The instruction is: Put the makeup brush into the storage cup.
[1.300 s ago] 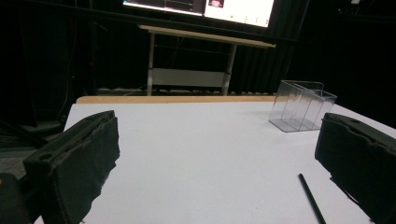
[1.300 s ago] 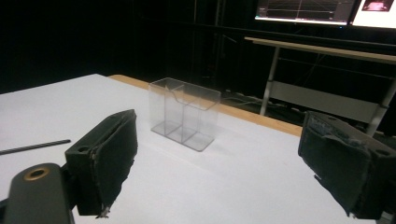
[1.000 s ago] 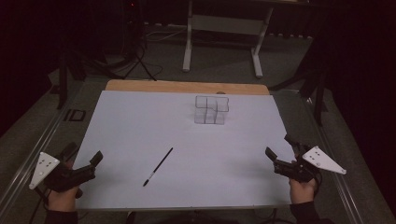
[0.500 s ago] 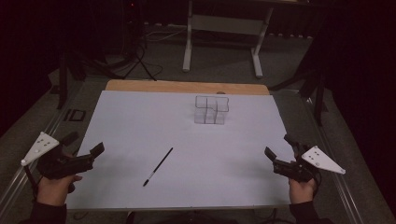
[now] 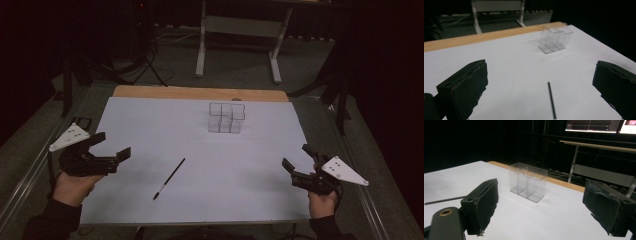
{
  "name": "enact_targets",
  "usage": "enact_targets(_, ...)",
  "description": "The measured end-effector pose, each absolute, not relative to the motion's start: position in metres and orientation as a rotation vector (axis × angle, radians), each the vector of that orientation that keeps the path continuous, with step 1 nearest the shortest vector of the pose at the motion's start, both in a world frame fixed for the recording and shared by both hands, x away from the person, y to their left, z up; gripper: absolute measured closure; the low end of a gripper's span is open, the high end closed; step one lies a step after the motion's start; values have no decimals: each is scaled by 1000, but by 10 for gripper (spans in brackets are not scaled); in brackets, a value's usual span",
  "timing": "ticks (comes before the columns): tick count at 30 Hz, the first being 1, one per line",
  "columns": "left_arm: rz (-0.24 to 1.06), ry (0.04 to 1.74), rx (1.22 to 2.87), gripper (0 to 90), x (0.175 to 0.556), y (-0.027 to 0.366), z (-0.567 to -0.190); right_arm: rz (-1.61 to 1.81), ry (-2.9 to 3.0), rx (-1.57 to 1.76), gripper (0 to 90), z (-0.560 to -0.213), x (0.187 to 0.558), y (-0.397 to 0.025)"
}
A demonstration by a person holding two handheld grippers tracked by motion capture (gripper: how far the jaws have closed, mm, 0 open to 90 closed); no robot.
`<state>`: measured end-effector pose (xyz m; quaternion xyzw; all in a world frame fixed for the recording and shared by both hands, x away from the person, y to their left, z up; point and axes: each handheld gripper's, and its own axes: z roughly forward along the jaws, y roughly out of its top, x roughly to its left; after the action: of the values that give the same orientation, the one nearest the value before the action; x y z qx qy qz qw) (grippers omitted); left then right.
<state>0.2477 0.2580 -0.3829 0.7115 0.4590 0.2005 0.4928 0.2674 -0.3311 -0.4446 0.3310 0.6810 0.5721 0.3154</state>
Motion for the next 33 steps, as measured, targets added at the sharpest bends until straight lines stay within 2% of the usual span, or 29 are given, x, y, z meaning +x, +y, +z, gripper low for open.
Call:
enact_targets(12,343,1095,1929,0,268,219,-390,1516,1805,863,130,-445,268,-330)
enact_targets(24,226,1207,2099,6,278,199,-418,1519,1816,866,134,-446,268,-329)
enact_targets(33,187,1280,2174,65,284,185,-433,1520,1820,866,134,-446,268,-329)
